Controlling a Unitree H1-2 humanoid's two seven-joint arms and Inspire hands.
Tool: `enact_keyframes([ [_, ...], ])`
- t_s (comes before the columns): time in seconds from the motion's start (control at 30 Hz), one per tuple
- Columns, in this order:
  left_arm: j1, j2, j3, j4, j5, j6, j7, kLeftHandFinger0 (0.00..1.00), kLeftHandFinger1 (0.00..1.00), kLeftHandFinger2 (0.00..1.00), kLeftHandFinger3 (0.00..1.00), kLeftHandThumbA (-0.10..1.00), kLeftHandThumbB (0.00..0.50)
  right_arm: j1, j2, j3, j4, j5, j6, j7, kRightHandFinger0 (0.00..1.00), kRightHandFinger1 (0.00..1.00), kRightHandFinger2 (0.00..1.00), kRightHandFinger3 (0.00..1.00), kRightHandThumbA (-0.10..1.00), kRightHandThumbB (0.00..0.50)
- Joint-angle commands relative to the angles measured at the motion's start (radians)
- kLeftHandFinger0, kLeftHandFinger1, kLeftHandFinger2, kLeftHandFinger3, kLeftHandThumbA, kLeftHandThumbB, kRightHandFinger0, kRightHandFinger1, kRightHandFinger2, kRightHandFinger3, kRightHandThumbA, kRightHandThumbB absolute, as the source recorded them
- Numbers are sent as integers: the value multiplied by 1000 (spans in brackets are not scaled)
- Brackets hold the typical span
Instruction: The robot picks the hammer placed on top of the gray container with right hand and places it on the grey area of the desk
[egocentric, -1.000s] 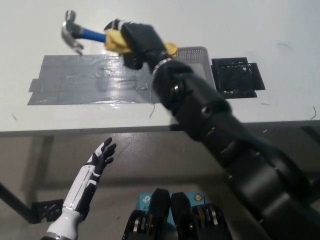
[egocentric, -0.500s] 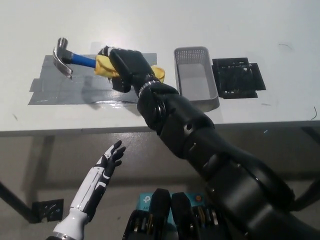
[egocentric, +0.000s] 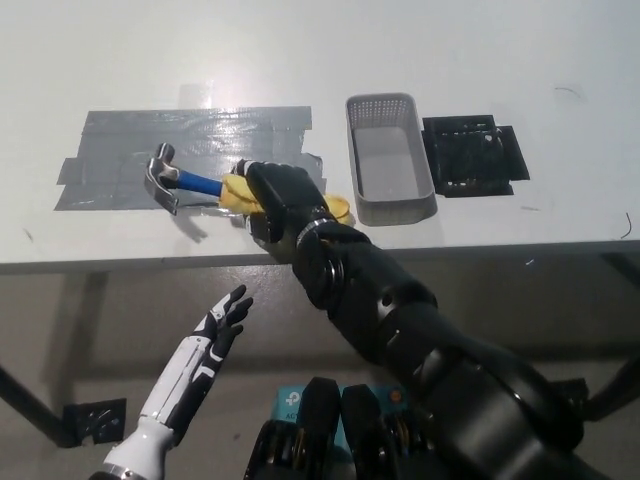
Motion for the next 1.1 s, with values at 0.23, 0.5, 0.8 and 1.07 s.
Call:
enact_keyframes([
  [0.23,-29,11,-12,-32,2,11,-38,1000,1000,1000,1000,1000,96,-103,-35,-29,-45,63,25,164,1000,1000,1000,1000,996,500],
  [0.5,-32,9,-9,-35,5,20,-44,1000,1000,1000,1000,1000,96,-134,-60,-74,-86,104,-39,80,1000,1000,1000,1000,1000,500],
  [0.8,-63,8,-1,-24,7,8,-40,1000,1000,1000,1000,1000,71,-252,-93,-285,-239,304,-82,209,1000,1000,1000,1000,1000,500],
  [1.07,-168,-1,25,14,-7,-11,-25,1000,1000,1000,1000,1000,61,-319,-195,-445,-740,487,87,401,1000,1000,1000,1000,1000,500],
])
